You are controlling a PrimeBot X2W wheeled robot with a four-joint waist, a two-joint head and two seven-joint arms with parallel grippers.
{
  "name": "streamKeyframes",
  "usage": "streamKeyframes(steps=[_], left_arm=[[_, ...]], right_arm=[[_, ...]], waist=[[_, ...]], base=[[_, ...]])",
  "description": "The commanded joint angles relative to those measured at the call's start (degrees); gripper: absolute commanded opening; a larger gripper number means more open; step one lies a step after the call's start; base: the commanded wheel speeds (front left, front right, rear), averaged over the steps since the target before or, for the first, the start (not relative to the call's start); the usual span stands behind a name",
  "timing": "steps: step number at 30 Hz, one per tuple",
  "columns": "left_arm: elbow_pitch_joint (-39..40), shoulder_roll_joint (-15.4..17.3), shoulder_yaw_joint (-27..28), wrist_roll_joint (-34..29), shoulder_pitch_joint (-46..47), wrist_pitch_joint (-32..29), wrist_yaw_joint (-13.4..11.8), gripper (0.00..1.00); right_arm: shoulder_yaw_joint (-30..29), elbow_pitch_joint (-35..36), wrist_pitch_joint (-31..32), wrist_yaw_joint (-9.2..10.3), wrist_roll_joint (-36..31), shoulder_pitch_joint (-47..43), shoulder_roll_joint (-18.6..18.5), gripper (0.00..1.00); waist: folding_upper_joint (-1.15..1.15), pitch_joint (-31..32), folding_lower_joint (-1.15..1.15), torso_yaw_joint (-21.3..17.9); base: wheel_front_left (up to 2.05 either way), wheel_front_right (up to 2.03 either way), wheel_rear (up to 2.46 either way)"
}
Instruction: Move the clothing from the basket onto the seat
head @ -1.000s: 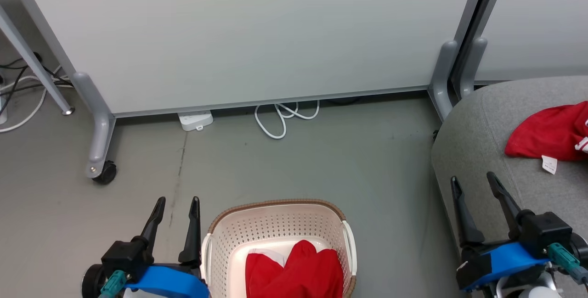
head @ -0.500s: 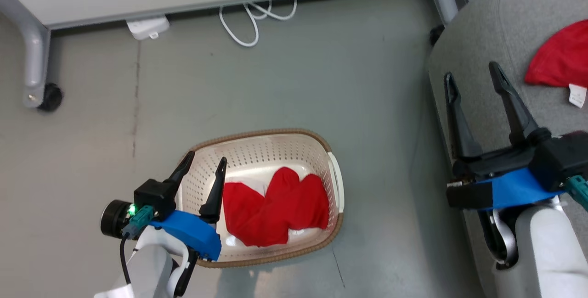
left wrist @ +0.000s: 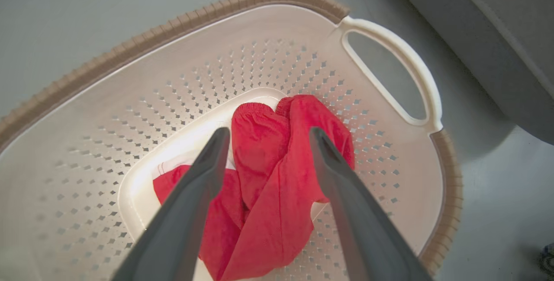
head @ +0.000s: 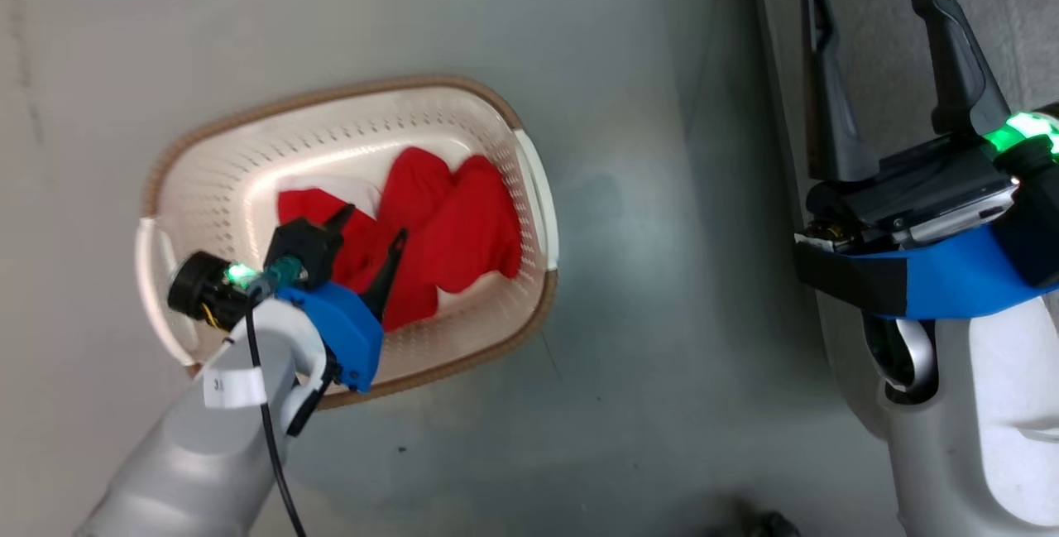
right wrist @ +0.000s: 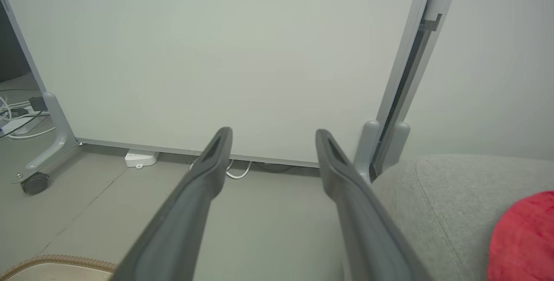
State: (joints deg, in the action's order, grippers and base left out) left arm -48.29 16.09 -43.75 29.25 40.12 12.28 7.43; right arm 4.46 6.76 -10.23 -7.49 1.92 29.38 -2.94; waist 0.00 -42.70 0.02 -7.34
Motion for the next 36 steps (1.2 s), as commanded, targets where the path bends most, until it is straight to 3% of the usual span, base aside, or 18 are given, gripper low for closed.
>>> streamKeyframes(steps=[1, 10, 18, 24, 25, 26, 27, 36], left_arm=[[-0.7, 0.8, -1.3, 1.0, 2.1, -0.4, 0.0, 1.0], [-4.1, 3.6, -9.8, 8.2, 9.0, -4.5, 0.0, 1.0], [-8.4, 5.4, -13.7, 11.9, 13.0, -7.8, 0.0, 1.0], [-12.6, 3.5, -14.8, 13.8, 13.6, -10.6, 0.0, 1.0], [-13.0, 3.3, -15.3, 14.0, 13.5, -11.4, 0.0, 0.95], [-13.4, 3.2, -15.7, 14.1, 13.6, -12.0, 0.0, 0.57], [-13.6, 3.2, -16.0, 14.4, 13.9, -12.3, 0.0, 0.0], [-14.0, 3.0, -18.6, 16.6, 14.7, -13.1, 0.0, 0.0]], right_arm=[[0.4, 0.2, -0.5, -0.01, 0.4, 1.5, 0.1, 1.0], [3.2, 0.7, -2.5, -0.01, 2.5, 3.2, 0.1, 1.0], [5.0, 1.1, -3.6, -0.01, 3.4, 3.5, 0.1, 1.0], [5.3, 0.6, -4.1, -0.01, 4.1, 3.5, 0.1, 1.0], [5.4, 0.4, -4.2, -0.01, 4.2, 3.5, 0.1, 1.0], [5.4, 0.3, -4.3, -0.01, 4.4, 3.6, 0.1, 1.0], [5.4, 0.3, -4.2, -0.01, 4.5, 3.7, 0.1, 1.0], [5.3, -0.2, -4.6, -0.01, 4.6, 4.2, 0.1, 1.0]], waist=[[0.0, -6.4, -0.02, -3.8], [0.0, -12.4, -0.02, -6.4], [0.0, -15.4, -0.02, -8.5], [0.0, -15.8, -0.02, -9.0], [0.0, -15.8, -0.02, -9.0], [0.0, -15.7, -0.02, -9.0], [0.0, -15.7, -0.02, -9.1], [0.0, -15.4, -0.02, -9.2]], base=[[0.0, 0.0, 0.0], [0.0, 0.0, 0.0], [0.0, 0.0, 0.0], [0.0, 0.0, 0.0], [0.0, 0.0, 0.0], [0.0, 0.0, 0.0], [0.0, 0.0, 0.0], [0.0, 0.0, 0.0]])
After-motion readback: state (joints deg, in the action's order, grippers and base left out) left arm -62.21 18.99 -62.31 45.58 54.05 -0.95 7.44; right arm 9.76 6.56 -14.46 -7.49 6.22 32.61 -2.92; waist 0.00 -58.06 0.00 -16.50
